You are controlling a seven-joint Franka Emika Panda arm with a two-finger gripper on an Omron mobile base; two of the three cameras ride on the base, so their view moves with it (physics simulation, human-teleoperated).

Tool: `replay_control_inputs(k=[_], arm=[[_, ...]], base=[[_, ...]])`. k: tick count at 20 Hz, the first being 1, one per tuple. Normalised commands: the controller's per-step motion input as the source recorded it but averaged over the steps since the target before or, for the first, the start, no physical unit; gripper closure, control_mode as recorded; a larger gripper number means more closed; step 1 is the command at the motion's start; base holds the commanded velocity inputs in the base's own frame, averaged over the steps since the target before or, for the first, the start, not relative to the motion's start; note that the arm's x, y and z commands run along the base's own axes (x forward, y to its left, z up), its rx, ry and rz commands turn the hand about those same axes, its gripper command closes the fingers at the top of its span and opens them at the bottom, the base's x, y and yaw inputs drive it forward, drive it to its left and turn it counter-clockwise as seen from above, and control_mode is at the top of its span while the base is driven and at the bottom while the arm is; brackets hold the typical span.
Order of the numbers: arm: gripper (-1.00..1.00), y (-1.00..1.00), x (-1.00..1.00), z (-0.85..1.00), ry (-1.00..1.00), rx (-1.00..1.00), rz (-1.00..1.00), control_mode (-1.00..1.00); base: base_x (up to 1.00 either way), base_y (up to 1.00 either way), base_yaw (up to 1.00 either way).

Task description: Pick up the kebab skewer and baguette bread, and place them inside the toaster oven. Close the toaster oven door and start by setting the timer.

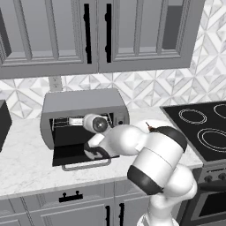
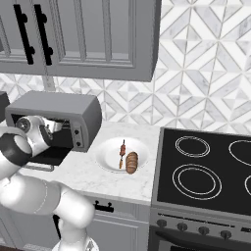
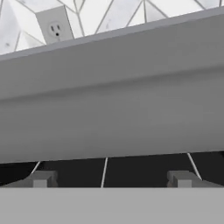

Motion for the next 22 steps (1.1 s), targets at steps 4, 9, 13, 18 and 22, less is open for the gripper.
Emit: replay_control_inputs(k=[4,9,13,18,22], arm=[[-1.00,-0.01,0.33,-0.06,0.00,-0.01,0.02,-1.00],[-1.00,0.00,0.08,-0.35,-0.04,-0.08,0.03,-1.00],[-1.00,0.00,0.26,-0.16,0.00,-0.01,0.00,-1.00],[-1.00,0.00,0.18,-0.26,0.00,-0.01,0.00,-1.00],[-1.00,0.00,-0.15,-0.52,0.08,-0.01,0.00,-1.00]], base=[[0.00,0.00,0.00],[0.00,0.00,0.00],[0.00,0.00,0.00],[0.00,0.00,0.00],[0.00,0.00,0.00]])
